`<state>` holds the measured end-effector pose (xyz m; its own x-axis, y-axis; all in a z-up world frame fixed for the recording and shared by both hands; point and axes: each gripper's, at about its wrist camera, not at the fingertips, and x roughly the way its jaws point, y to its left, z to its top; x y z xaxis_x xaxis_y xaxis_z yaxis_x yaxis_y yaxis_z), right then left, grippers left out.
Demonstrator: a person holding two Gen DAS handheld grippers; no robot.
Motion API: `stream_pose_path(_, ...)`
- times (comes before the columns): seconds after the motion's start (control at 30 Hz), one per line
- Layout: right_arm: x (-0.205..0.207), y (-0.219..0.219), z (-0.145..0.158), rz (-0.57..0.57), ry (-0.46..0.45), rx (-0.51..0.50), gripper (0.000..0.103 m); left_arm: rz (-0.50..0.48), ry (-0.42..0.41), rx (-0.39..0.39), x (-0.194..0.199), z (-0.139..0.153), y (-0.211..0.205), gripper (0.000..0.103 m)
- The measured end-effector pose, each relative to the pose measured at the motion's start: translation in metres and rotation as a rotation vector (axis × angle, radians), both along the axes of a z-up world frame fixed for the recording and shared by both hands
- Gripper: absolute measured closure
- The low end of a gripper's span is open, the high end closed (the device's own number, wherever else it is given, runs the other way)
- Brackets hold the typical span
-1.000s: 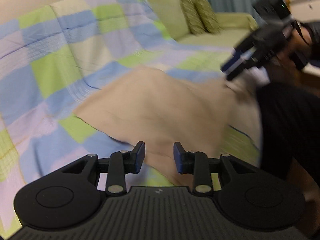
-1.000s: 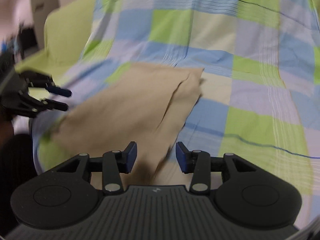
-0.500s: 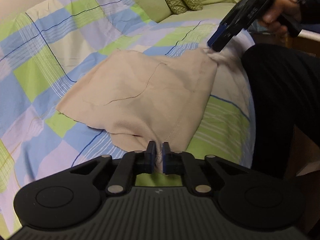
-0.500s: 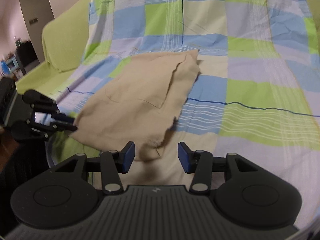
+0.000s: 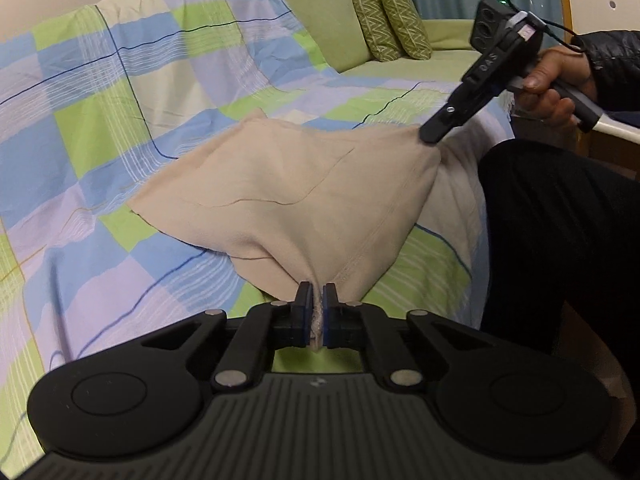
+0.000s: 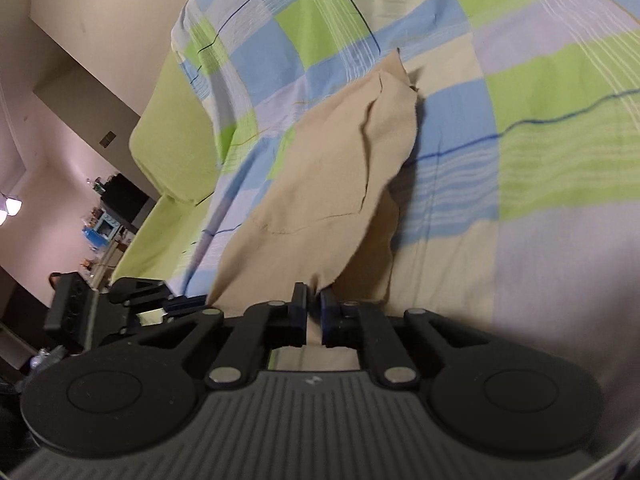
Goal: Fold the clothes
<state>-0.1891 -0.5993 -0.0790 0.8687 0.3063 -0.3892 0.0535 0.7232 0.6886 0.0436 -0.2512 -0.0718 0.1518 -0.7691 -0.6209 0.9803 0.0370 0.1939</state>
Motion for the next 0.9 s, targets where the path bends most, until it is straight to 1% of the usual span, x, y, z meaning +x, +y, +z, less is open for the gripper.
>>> stream_pose_path(0.07, -0.012, 0.002, -0.002, -0.019, 0.018, 0.017, 0.098, -0.006, 0.001, 0.012, -0.005, -0.003, 0.002, 0.102)
stream_pose_path(0.13, -0.016, 0.005, -0.007, -0.027, 0.041, 0.011, 0.098, -0.005, 0.005, 0.02, -0.008, -0.006, 0.005, 0.102)
stream_pose_path(0.23, -0.017, 0.009, -0.013, -0.042, 0.059, 0.01, 0.098, 0.004, -0.007, 0.031, -0.011, -0.009, 0.008, 0.102)
stream_pose_path(0.37, -0.014, 0.016, -0.016, -0.037, 0.098, -0.021, 0.098, -0.011, -0.029, 0.062, -0.018, -0.012, 0.014, 0.102)
stream_pose_path(0.43, -0.014, 0.023, -0.014, -0.02, 0.13, -0.064, 0.099, -0.011, -0.039, 0.062, -0.021, -0.012, 0.016, 0.102)
stream_pose_path(0.5, -0.017, 0.022, -0.014, -0.031, 0.14, -0.074, 0.101, -0.001, -0.066, 0.048, -0.024, -0.011, 0.019, 0.101)
stream_pose_path(0.53, -0.02, 0.02, -0.014, -0.041, 0.139, -0.072, 0.101, 0.006, -0.091, 0.042, -0.026, -0.011, 0.018, 0.098)
stream_pose_path(0.6, -0.022, 0.017, -0.013, -0.061, 0.132, -0.07, 0.101, 0.005, -0.124, 0.035, -0.027, -0.009, 0.015, 0.097)
stream_pose_path(0.63, -0.022, 0.016, -0.012, -0.063, 0.128, -0.069, 0.101, 0.01, -0.121, 0.034, -0.026, -0.009, 0.012, 0.094)
stream_pose_path(0.67, -0.022, 0.015, -0.013, -0.063, 0.126, -0.069, 0.1, 0.019, -0.11, 0.03, -0.024, -0.008, 0.01, 0.093)
stream_pose_path(0.7, -0.022, 0.015, -0.013, -0.062, 0.117, -0.066, 0.097, 0.022, -0.102, 0.03, -0.023, -0.008, 0.01, 0.086)
stream_pose_path(0.73, -0.021, 0.015, -0.013, -0.061, 0.109, -0.062, 0.094, 0.038, -0.057, 0.025, -0.017, -0.008, 0.007, 0.08)
stream_pose_path(0.77, -0.022, 0.015, -0.013, -0.061, 0.102, -0.062, 0.091, 0.055, -0.012, 0.02, -0.012, -0.007, 0.005, 0.079)
stream_pose_path(0.8, -0.023, 0.016, -0.013, -0.067, 0.099, -0.064, 0.085, 0.068, 0.026, 0.014, -0.009, -0.007, 0.005, 0.079)
stream_pose_path(0.87, -0.025, 0.016, -0.015, -0.076, 0.096, -0.063, 0.084, 0.094, 0.104, 0.001, -0.001, -0.006, 0.006, 0.079)
stream_pose_path(0.9, -0.025, 0.016, -0.015, -0.076, 0.094, -0.061, 0.084, 0.106, 0.168, -0.016, 0.005, -0.006, 0.006, 0.079)
